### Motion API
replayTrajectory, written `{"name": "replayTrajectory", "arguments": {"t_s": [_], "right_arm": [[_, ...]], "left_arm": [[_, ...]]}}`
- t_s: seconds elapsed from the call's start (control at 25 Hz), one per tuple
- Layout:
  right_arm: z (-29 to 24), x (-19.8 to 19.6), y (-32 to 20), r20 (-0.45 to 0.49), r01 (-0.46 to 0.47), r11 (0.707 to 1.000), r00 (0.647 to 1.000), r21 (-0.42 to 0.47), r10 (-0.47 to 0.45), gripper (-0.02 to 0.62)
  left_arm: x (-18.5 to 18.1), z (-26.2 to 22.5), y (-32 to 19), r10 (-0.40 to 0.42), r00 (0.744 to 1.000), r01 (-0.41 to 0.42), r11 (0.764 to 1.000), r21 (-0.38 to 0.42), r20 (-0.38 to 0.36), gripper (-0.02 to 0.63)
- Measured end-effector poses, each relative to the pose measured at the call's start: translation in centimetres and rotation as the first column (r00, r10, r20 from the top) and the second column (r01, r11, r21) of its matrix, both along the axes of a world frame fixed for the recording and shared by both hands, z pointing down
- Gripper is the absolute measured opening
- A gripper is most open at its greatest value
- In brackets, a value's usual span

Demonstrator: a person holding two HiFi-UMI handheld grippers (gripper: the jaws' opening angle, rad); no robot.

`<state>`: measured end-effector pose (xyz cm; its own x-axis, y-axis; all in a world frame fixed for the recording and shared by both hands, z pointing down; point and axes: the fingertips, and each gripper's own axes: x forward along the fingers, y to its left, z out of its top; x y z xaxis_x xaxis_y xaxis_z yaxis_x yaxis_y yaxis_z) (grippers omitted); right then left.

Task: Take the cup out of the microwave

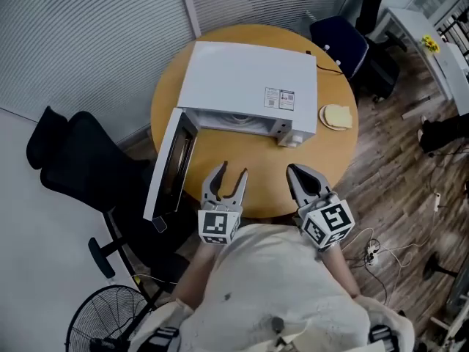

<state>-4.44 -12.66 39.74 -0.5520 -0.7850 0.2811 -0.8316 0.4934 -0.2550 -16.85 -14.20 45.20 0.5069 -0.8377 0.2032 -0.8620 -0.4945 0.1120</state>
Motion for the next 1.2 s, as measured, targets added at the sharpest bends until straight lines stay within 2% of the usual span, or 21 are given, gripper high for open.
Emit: {"name": "replayTrajectory", "arguments": {"t_s": [0.4,0.6,1.0,1.2], "right_arm": [[1.5,0.8,0.0,-0.019,-0.019,0.998,1.000,-0.051,0.018,0.008],[3.1,1.0,-0.4,-0.025,0.009,0.997,1.000,-0.073,-0.011,0.008],[5.2,1.3,-1.8,-0.024,0.056,0.994,0.998,-0.097,-0.058,0.008],[5.5,1.7,-2.7,-0.020,0.048,0.994,0.999,-0.102,-0.050,0.008]], "left_arm": [[-0.8,3.9,-2.6,-0.052,0.999,0.053,0.998,-0.044,0.011,0.225],[-0.6,6.0,-3.7,-0.085,0.996,0.086,0.994,-0.061,0.019,0.229],[0.9,9.6,-6.4,-0.089,0.994,0.094,0.992,-0.085,0.059,0.241],[1.6,11.3,-8.0,-0.081,0.993,0.089,0.991,-0.101,0.081,0.256]]}}
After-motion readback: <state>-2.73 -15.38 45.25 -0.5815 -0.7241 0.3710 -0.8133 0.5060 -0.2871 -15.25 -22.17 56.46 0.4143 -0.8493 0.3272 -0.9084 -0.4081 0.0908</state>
